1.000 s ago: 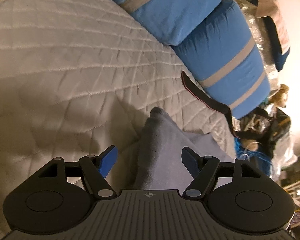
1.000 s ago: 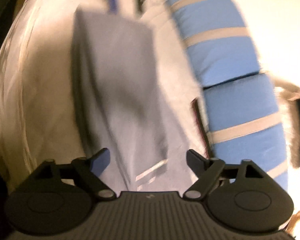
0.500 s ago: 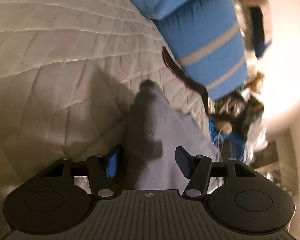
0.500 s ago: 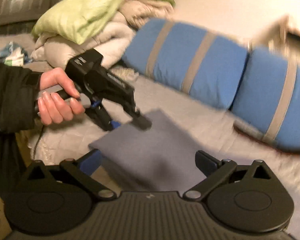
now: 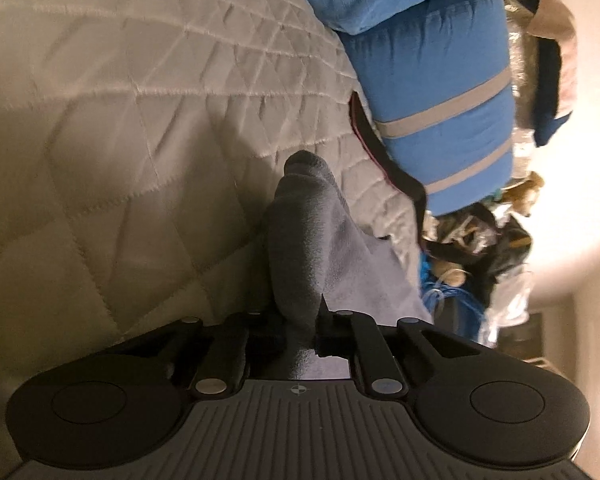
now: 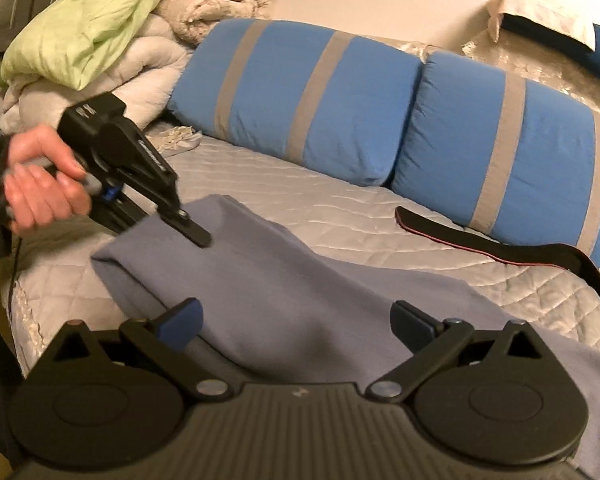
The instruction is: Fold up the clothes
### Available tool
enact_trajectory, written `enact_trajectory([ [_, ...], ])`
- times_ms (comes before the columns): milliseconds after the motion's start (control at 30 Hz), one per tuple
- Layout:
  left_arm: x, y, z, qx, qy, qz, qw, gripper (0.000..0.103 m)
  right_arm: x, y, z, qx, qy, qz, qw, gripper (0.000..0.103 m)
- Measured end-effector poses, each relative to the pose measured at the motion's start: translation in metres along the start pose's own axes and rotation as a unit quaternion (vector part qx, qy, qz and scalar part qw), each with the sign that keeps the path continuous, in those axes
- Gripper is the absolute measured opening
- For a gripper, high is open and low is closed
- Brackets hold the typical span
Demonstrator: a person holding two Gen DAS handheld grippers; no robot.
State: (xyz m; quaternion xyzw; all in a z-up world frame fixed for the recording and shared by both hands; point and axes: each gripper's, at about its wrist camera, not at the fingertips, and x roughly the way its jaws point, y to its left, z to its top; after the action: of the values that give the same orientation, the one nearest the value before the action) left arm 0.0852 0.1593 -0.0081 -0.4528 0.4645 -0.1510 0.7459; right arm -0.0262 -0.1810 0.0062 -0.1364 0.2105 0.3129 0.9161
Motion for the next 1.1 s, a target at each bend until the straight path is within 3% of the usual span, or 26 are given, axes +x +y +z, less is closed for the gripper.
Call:
enact_trajectory([
  [100,-0.009,-0.007,0.003,0.005,-0.006,0.024,0.9997,0.010,-0.001,-0.003,0.000,0.000,-0.003,-0.012,1.000,0.103],
  [267,-0.047,-0.015,0.016,0.025,-0.015,0.098,0.9948,0.010,-0.001,-0.010,0.001,0.017,0.001,-0.025,1.000,0.103],
  [467,-0.133,-0.023,0.036,0.038,-0.055,0.201,0.9773,0.010,-0.003,-0.012,0.004,0.027,0.001,-0.019,0.999,0.103],
  [567,-0.177,-0.034,0.049,0.045,-0.084,0.274,0.9569,0.010,-0.004,-0.010,0.005,0.023,-0.001,-0.012,1.000,0.103],
  [733,-0.219,-0.085,0.057,0.063,-0.149,0.402,0.9013,0.010,-0.005,-0.017,0.008,0.037,-0.007,-0.015,0.999,0.103],
  [767,-0.220,-0.096,0.056,0.062,-0.157,0.405,0.8986,0.010,-0.006,-0.019,0.009,0.042,-0.009,-0.017,0.999,0.103],
  [933,-0.200,-0.147,0.039,0.078,-0.165,0.386,0.9045,0.010,-0.010,-0.031,0.010,0.059,-0.017,-0.036,0.997,0.103],
  [1100,-0.160,-0.190,0.018,0.087,-0.137,0.334,0.9284,0.011,-0.014,-0.045,0.011,0.078,-0.024,-0.059,0.995,0.103],
])
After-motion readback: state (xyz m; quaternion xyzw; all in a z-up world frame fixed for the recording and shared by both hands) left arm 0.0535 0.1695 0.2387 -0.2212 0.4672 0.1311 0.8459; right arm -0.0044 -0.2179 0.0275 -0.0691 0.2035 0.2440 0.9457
